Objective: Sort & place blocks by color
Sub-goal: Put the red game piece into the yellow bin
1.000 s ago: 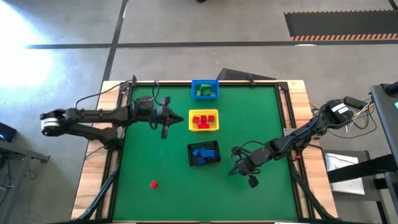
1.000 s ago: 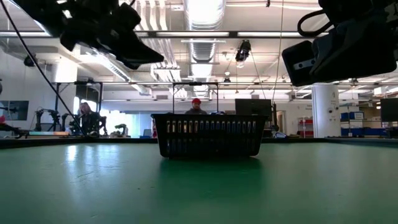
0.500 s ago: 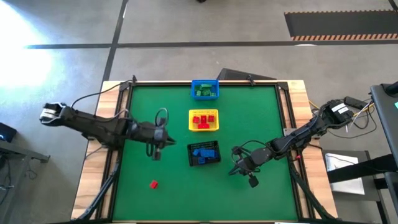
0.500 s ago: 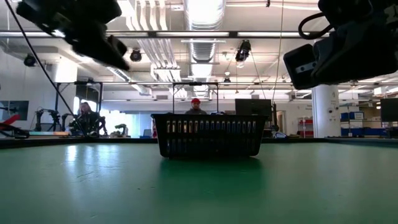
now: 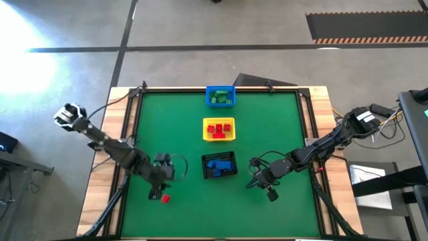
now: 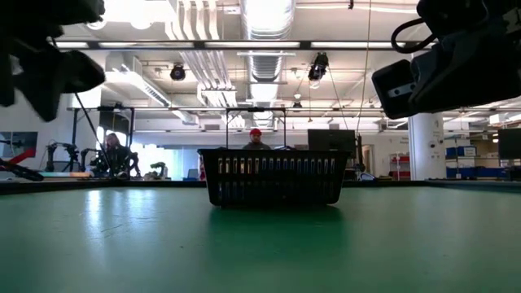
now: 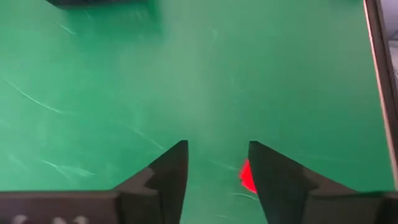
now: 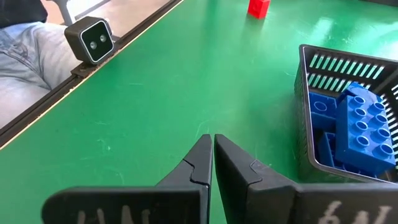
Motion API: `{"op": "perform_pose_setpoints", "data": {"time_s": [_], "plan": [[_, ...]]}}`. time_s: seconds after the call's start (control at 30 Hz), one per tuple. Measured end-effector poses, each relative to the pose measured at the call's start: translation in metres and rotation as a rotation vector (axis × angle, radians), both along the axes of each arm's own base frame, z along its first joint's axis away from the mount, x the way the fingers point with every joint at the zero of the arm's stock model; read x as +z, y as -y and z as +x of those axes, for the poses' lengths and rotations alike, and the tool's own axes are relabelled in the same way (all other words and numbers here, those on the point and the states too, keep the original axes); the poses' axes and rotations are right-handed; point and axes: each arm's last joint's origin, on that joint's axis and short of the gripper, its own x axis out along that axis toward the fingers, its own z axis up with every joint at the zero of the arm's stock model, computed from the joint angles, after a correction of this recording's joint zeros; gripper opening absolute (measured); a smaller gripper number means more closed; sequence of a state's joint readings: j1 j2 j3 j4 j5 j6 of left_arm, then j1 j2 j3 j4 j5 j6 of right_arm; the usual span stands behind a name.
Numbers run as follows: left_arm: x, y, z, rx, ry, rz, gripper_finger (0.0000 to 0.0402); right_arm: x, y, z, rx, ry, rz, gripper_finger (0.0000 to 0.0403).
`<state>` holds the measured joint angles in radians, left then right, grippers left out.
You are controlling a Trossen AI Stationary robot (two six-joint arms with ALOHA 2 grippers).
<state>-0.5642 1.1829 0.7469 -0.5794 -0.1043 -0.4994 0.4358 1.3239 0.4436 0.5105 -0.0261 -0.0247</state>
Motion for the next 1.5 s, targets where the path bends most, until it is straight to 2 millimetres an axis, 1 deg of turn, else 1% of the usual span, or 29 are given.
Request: {"op": "perform_pose_setpoints", "data": {"time_s": [0.13,0.3,0.47,0.57,0.67,0.73,0.83,0.93,1.13,1.2,1.37,1.5], "plan": [[-0.01,0.021,0.003,0.066,-0.086,-0.038,0.0184,-0.001,0.0,0.0,-0.003,-0.006,0.003,0.0009],[-0.022,0.038,0.01,0.225,-0.26,-0.182,0.0227,-0.001,0.0,0.0,-0.004,-0.007,0.005,0.0009],[-0.033,0.043,0.014,0.379,-0.376,-0.252,0.0258,-0.001,0.0,0.0,-0.004,-0.008,0.005,0.0009],[-0.044,0.043,0.013,0.452,-0.423,-0.244,0.0264,-0.001,0.0,0.0,-0.007,-0.01,0.01,0.0009],[-0.051,0.043,0.012,0.472,-0.451,-0.233,0.0264,-0.001,0.0,0.0,-0.007,-0.01,0.009,0.0009],[-0.052,0.043,0.013,0.469,-0.453,-0.232,0.0259,-0.001,0.0,0.0,-0.007,-0.011,0.01,0.0009],[-0.051,0.044,0.013,0.457,-0.449,-0.232,0.0234,-0.001,0.0,0.0,-0.007,-0.01,0.01,0.0009],[-0.053,0.044,0.011,0.433,-0.468,-0.231,0.0195,-0.001,0.0,0.0,-0.008,-0.011,0.01,0.0009],[-0.056,0.046,0.005,0.382,-0.493,-0.216,0.0102,-0.001,0.0,0.0,-0.009,-0.011,0.011,0.0009],[-0.056,0.047,0.005,0.369,-0.49,-0.214,0.0081,-0.001,0.0,0.0,-0.009,-0.012,0.011,0.0009],[-0.054,0.046,0.008,0.342,-0.443,-0.186,0.0079,-0.001,0.0,0.0,-0.009,-0.012,0.011,0.0009],[-0.045,0.04,0.017,0.332,-0.323,-0.125,0.0079,-0.001,0.0,0.0,-0.01,-0.011,0.011,0.0009]]}}
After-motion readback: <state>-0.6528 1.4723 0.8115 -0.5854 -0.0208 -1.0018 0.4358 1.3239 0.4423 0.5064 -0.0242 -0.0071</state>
